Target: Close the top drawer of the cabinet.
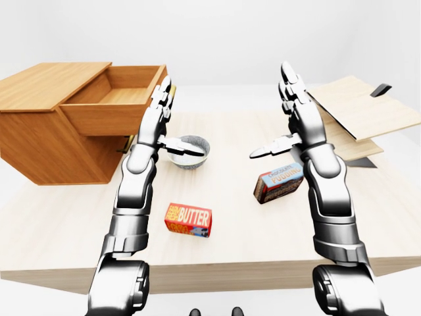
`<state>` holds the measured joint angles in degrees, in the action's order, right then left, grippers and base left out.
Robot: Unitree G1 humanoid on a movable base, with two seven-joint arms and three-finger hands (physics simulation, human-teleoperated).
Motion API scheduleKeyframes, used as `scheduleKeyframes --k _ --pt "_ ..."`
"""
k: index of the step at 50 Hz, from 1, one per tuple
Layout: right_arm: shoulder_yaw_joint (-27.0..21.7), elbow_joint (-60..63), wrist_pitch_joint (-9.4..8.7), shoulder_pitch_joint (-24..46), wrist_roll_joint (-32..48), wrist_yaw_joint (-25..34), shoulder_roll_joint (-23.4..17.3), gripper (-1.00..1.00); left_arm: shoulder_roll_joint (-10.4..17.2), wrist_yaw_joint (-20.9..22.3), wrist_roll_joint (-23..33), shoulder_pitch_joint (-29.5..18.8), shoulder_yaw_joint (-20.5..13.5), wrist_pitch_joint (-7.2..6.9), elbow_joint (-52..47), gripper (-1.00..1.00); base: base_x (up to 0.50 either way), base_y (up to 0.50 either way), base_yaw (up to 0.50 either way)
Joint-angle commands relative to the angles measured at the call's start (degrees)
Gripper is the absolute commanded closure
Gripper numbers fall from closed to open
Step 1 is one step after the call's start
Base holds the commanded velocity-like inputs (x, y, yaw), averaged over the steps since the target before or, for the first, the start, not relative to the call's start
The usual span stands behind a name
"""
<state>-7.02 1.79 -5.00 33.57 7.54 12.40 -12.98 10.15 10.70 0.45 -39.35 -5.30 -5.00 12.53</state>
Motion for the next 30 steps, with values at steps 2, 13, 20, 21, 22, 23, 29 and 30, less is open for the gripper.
scheduleKeyframes --k 2,13,20,21,22,23,29,30 --pt "0.4 0.0 0.00 -0.3 0.7 0.3 0.7 -1.00 0.0 -0.1 0.2 0.0 -0.1 0.00 0.3 -1.00 0.17 0.00 0.00" --pt "0.6 1.3 0.00 -0.7 1.0 0.5 1.1 -1.00 0.0 0.2 0.4 0.4 0.1 0.00 -0.4 -1.00 0.17 0.00 0.00" --pt "0.9 3.8 0.00 -1.9 1.3 0.6 1.8 -1.00 -0.1 0.9 1.1 0.9 0.3 0.00 -0.3 -1.00 0.17 0.00 0.00" --pt "0.7 3.4 0.00 -1.8 1.3 -0.1 2.0 -1.00 0.0 0.9 1.4 0.9 0.3 0.00 -0.2 -1.00 0.07 0.00 0.00" --pt "0.7 3.2 0.00 -1.6 1.2 -0.2 1.9 -1.00 0.0 0.8 1.7 0.8 0.3 0.00 0.3 -1.00 0.00 0.00 0.00" --pt "0.6 3.1 0.00 -1.5 1.1 -0.3 1.8 -1.00 -0.1 0.9 1.7 0.8 0.3 0.00 0.4 -1.00 0.00 0.00 0.00" --pt "1.2 2.8 0.00 -1.9 1.5 -0.2 2.0 -1.00 -0.2 0.0 1.3 0.2 -0.1 0.00 0.9 -1.00 0.00 0.00 0.00" --pt "1.2 2.7 0.00 -1.9 1.6 -0.2 2.0 -1.00 -0.1 -0.1 1.2 0.1 -0.1 0.00 1.0 -1.00 0.00 0.00 0.00"
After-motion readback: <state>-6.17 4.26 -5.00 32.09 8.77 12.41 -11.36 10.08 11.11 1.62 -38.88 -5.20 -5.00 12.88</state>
